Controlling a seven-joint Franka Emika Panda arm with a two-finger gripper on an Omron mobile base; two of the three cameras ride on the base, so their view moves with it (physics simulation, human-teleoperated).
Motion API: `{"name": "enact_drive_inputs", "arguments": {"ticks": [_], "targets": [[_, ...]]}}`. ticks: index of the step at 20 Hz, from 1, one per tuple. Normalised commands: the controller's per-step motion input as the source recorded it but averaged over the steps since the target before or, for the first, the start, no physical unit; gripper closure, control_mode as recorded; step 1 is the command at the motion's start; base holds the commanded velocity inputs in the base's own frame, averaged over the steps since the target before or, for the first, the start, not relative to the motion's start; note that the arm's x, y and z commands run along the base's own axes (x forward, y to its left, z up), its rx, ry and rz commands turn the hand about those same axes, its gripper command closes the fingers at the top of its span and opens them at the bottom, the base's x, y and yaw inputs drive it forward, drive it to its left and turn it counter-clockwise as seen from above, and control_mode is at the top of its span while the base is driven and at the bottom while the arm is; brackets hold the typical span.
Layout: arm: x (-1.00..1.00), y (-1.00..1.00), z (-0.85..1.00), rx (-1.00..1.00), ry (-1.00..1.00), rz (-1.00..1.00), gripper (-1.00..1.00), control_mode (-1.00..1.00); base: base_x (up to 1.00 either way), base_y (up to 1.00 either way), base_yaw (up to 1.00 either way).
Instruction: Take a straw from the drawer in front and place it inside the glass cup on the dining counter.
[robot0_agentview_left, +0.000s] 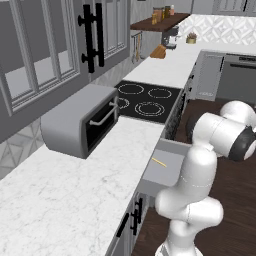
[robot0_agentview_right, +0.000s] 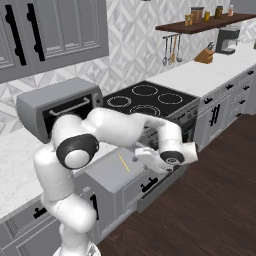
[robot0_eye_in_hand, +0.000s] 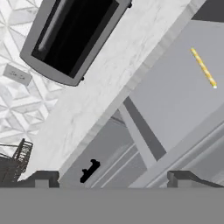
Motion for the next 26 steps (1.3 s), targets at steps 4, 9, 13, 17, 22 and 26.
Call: {"name": "enact_drive_inputs", "arguments": {"ticks": [4,9,13,17,22,26], "targets": [[0.55,0.05,0.41,-0.13,0.06,0.00,-1.00,-1.00,0.00,0.00,0.00],[0.73,0.14,0.05,-0.10,0.08,0.00,-1.00,-1.00,0.00,0.00,0.00],[0.72,0.15,-0.07,-0.15,0.05,0.00,-1.00,-1.00,0.00,0.00,0.00],[0.58,0.10,-0.21,-0.18,0.04,0.00,-1.00,-1.00,0.00,0.00,0.00],[0.24,0.02,-0.47,-0.18,0.03,0.00,-1.00,-1.00,0.00,0.00,0.00],[0.19,0.03,-0.53,-0.12,0.08,0.00,-1.00,-1.00,0.00,0.00,0.00]]}}
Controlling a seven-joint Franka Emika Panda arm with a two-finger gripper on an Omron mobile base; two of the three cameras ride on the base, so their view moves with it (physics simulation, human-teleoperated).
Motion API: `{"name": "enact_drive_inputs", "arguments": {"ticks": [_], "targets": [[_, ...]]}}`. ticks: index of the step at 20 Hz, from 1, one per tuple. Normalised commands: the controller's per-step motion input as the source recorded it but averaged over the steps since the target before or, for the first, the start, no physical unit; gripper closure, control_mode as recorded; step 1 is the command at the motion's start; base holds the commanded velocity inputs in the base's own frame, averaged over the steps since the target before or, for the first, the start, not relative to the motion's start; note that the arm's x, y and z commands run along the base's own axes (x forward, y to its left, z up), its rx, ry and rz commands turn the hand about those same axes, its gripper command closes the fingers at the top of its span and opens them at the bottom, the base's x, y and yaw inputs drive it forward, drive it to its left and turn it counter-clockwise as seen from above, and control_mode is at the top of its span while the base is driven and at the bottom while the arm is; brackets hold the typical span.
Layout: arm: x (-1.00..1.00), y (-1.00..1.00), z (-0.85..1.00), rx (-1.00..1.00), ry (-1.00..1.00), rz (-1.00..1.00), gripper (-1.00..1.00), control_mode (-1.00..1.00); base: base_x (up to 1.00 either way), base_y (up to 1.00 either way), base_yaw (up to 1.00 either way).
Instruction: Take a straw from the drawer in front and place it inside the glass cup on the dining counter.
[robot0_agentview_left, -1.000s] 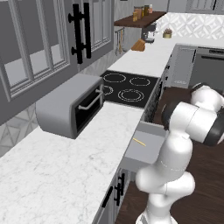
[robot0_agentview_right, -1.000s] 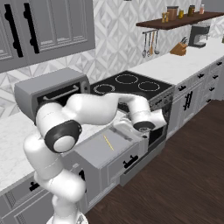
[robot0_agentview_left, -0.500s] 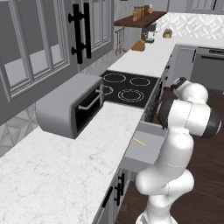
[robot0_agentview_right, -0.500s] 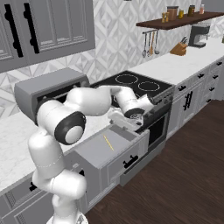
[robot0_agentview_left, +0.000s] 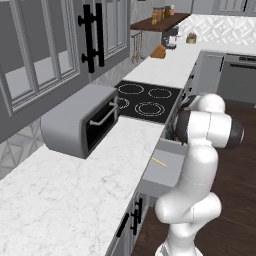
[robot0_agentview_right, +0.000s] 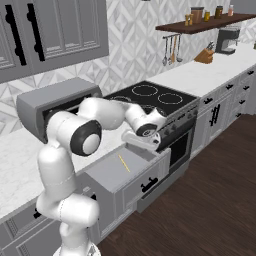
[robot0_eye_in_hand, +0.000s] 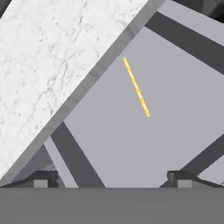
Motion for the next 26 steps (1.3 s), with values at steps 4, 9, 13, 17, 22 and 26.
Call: {"name": "enact_drive_inputs", "arguments": {"ticks": [4,9,13,17,22,26], "targets": [[0.17,0.04,-0.51,-0.09,0.09,0.00,-1.00,-1.00,0.00,0.00,0.00],[0.15,0.09,-0.46,-0.09,0.07,0.00,-1.00,-1.00,0.00,0.00,0.00],[0.08,0.10,-0.45,-0.10,0.06,0.00,-1.00,-1.00,0.00,0.00,0.00],[0.00,0.05,-0.46,-0.10,0.03,0.00,-1.00,-1.00,0.00,0.00,0.00],[-0.01,0.01,-0.47,-0.09,0.01,0.00,-1.00,-1.00,0.00,0.00,0.00],[-0.16,0.00,-0.45,-0.05,0.01,0.00,-1.00,-1.00,0.00,0.00,0.00]]}}
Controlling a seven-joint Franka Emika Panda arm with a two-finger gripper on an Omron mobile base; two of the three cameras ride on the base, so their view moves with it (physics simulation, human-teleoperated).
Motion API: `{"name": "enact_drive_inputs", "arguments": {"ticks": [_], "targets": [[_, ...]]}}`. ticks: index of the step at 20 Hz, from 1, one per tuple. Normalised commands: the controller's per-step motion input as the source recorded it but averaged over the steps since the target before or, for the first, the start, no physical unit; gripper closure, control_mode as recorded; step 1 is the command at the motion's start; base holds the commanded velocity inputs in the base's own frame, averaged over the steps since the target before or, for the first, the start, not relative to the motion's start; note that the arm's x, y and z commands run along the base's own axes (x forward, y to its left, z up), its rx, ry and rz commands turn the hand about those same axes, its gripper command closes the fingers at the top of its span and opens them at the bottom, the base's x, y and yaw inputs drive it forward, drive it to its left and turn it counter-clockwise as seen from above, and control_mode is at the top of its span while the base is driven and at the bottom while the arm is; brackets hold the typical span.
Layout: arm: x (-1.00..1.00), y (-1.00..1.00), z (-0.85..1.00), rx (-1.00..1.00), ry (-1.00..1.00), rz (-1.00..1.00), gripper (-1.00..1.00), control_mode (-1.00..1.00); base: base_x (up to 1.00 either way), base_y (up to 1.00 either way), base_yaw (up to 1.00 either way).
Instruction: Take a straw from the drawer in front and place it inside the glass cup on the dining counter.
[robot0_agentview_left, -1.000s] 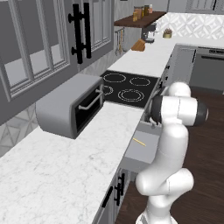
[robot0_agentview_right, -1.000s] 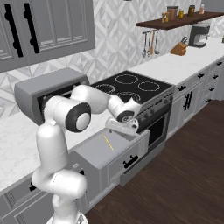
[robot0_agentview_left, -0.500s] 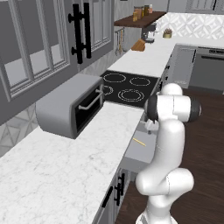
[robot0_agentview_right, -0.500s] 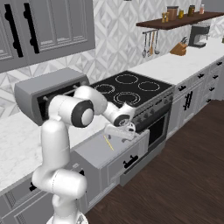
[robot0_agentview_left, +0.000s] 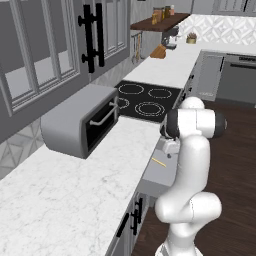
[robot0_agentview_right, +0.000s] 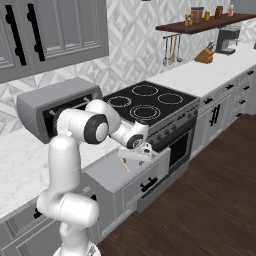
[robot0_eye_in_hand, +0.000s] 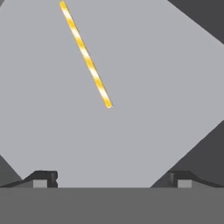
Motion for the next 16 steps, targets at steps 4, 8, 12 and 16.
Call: {"name": "enact_drive_inputs", "arguments": {"ticks": [4,8,12,16], "targets": [[-0.26,0.00,-0.41,-0.01,0.04,0.00,-1.00,-1.00,0.00,0.00,0.00],[-0.42,-0.15,-0.40,0.00,0.03,0.00,-1.00,-1.00,0.00,0.00,0.00],[-0.55,-0.28,-0.45,0.00,0.05,0.00,-1.00,-1.00,0.00,0.00,0.00],[-0.74,-0.50,-0.48,0.01,0.03,0.00,-1.00,-1.00,0.00,0.00,0.00]]}}
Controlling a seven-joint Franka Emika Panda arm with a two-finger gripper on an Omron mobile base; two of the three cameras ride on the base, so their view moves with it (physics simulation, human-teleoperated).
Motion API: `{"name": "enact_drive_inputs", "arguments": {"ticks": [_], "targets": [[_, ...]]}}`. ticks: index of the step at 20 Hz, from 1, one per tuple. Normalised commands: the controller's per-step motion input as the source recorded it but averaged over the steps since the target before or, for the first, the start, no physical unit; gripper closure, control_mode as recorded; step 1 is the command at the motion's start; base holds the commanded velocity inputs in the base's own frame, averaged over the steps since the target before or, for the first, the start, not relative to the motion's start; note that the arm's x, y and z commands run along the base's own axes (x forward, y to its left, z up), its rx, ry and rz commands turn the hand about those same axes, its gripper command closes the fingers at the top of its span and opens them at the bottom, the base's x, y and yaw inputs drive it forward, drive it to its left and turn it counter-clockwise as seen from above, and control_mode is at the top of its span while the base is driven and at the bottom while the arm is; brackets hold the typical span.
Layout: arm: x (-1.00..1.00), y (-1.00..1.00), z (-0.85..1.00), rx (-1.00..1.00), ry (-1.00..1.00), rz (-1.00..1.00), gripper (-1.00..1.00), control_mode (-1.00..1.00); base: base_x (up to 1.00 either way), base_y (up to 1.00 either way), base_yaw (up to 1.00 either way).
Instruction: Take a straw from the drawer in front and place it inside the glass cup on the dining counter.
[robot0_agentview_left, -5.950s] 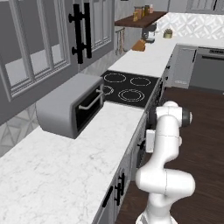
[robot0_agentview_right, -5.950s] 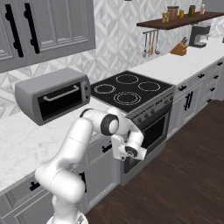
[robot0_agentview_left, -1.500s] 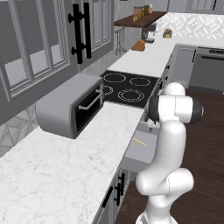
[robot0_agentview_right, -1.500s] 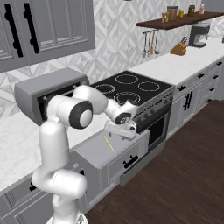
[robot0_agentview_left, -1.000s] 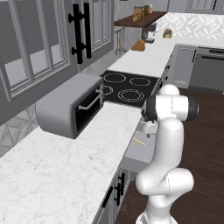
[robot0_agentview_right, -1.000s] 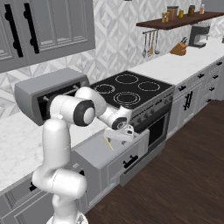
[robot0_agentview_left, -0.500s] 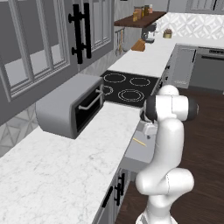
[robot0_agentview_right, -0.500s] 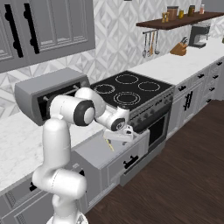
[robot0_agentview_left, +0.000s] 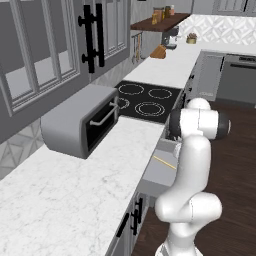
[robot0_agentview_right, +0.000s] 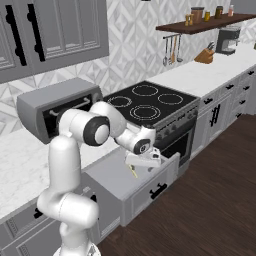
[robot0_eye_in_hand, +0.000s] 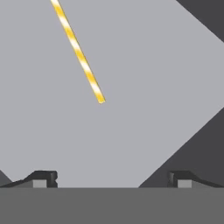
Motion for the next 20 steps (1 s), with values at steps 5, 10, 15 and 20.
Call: {"name": "enact_drive_inputs", "arguments": {"ticks": [5,10,15,20], "targets": [[-0.93,-0.71,-0.48,0.06,0.00,0.00,-1.00,-1.00,0.00,0.00,0.00],[-0.95,-0.73,-0.42,0.08,0.00,0.00,-1.00,-1.00,0.00,0.00,0.00],[-0.91,-0.67,-0.33,0.10,0.00,0.00,-1.00,-1.00,0.00,0.00,0.00],[-0.29,-0.12,-0.01,0.04,0.00,0.00,-1.00,-1.00,0.00,0.00,0.00]]}}
